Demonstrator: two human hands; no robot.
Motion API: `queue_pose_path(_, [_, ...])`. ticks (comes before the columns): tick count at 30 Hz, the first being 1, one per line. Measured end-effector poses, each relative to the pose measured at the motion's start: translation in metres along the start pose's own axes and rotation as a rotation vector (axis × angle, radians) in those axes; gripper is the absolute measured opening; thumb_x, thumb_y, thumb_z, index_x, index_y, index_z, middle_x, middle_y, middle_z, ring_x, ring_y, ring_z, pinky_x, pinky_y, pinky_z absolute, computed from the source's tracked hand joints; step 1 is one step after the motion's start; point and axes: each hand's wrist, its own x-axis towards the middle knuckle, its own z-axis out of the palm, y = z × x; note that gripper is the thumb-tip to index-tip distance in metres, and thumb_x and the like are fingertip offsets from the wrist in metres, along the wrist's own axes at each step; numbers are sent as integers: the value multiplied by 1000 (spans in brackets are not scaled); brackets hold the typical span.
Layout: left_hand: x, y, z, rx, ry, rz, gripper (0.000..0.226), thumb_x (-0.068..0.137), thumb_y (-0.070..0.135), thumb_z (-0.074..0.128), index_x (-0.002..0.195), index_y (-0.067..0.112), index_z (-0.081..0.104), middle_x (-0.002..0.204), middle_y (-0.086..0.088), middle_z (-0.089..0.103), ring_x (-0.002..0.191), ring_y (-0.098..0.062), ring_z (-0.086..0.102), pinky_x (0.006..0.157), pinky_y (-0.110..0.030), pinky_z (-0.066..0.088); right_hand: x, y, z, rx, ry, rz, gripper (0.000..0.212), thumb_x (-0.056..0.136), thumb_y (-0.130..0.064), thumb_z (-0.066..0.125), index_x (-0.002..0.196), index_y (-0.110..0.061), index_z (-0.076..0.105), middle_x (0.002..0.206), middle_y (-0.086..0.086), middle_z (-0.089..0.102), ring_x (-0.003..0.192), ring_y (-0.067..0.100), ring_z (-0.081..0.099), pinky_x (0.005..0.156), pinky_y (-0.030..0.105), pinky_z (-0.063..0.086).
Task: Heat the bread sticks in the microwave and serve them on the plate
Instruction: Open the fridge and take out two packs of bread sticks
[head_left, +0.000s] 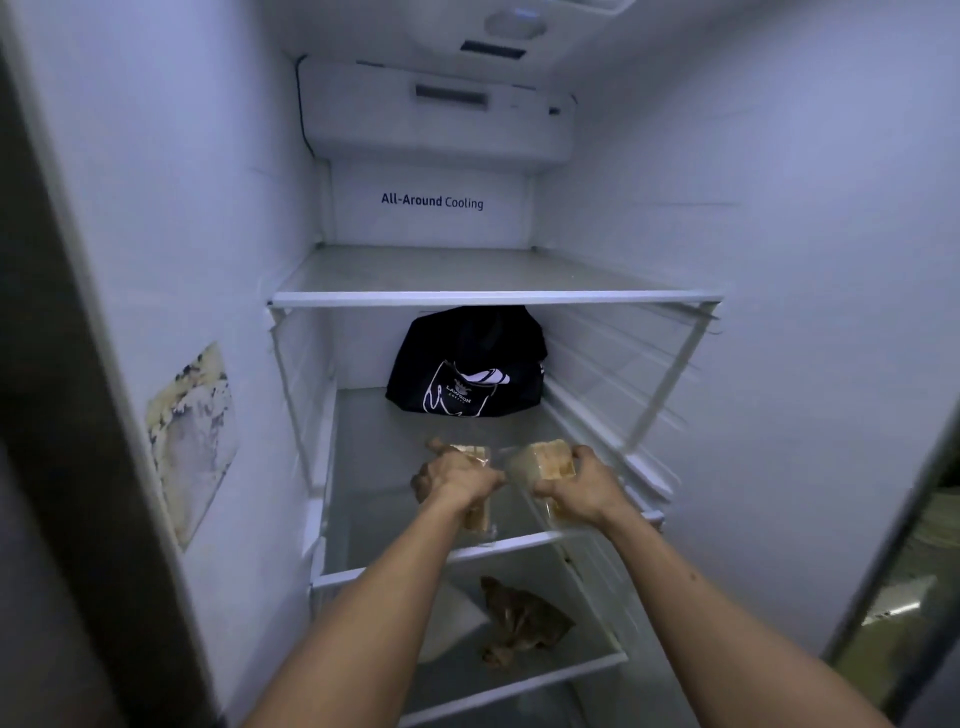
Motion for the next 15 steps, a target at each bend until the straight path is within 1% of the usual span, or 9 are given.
queue_pose_path(1, [-4, -4, 0, -40, 20, 13, 93, 37, 70, 68, 117, 23, 64, 111, -2, 68, 107, -27, 61, 94, -32, 50, -5, 2, -1, 7, 10, -12, 59, 61, -34, 87, 107, -28, 50, 104, -2, 68, 92, 18, 66, 84, 35, 54])
queue_pose_path(2, [-12, -8, 0, -77, 40, 23, 86, 35, 70, 66, 108, 25, 67, 108, 0, 70, 104, -25, 62, 92, -31, 51, -11, 4, -3, 12, 22, -18, 59, 59, -37, 87, 106, -28, 52, 103, -2, 69, 91, 17, 66, 84, 37, 56])
queue_pose_path(3, [-21, -11, -3, -100, 49, 25, 89, 32, 71, 63, 108, 25, 65, 108, 0, 70, 103, -26, 63, 92, -31, 51, -20, 5, -5, 19, 26, -26, 58, 59, -38, 86, 106, -29, 53, 103, -3, 69, 89, 15, 66, 82, 36, 56])
queue_pose_path(4, [-30, -13, -4, -116, 62, 17, 95, 32, 71, 63, 114, 24, 59, 111, -2, 69, 106, -28, 62, 93, -32, 50, -28, 7, -6, 15, 25, -33, 56, 62, -37, 85, 106, -29, 52, 102, -3, 68, 88, 14, 65, 78, 33, 55])
queue_pose_path(6, [-47, -17, -4, -137, 96, 23, 102, 44, 66, 69, 130, 17, 43, 121, -10, 62, 115, -34, 56, 94, -35, 47, -48, 9, -10, 21, 51, -45, 54, 67, -35, 84, 111, -29, 52, 102, -4, 66, 89, 15, 63, 77, 29, 51])
queue_pose_path(7, [-58, -19, -5, -147, 116, 38, 100, 50, 62, 72, 132, 16, 38, 124, -12, 60, 117, -36, 54, 95, -37, 46, -60, 11, -14, 27, 71, -57, 56, 68, -35, 83, 115, -28, 54, 102, -5, 66, 90, 15, 62, 78, 29, 50])
queue_pose_path(9, [-78, -23, -6, -181, 150, 70, 91, 54, 55, 73, 128, 16, 36, 122, -14, 60, 114, -37, 55, 93, -39, 49, -79, 13, -18, 50, 100, -58, 62, 70, -35, 83, 123, -26, 53, 102, -6, 62, 90, 15, 60, 77, 28, 46])
queue_pose_path(12, [-107, -32, -4, -251, 192, 105, 85, 51, 54, 69, 120, 19, 36, 115, -14, 59, 101, -37, 59, 86, -43, 53, -107, 20, -24, 103, 147, -51, 72, 70, -36, 83, 131, -21, 49, 104, -5, 61, 90, 15, 57, 76, 27, 41])
queue_pose_path(15, [-141, -42, -1, -290, 185, 138, 90, 54, 52, 71, 127, 16, 33, 114, -15, 59, 100, -37, 59, 83, -43, 53, -139, 29, -31, 116, 167, -28, 78, 68, -42, 82, 134, -24, 45, 106, -4, 61, 91, 18, 58, 77, 30, 44])
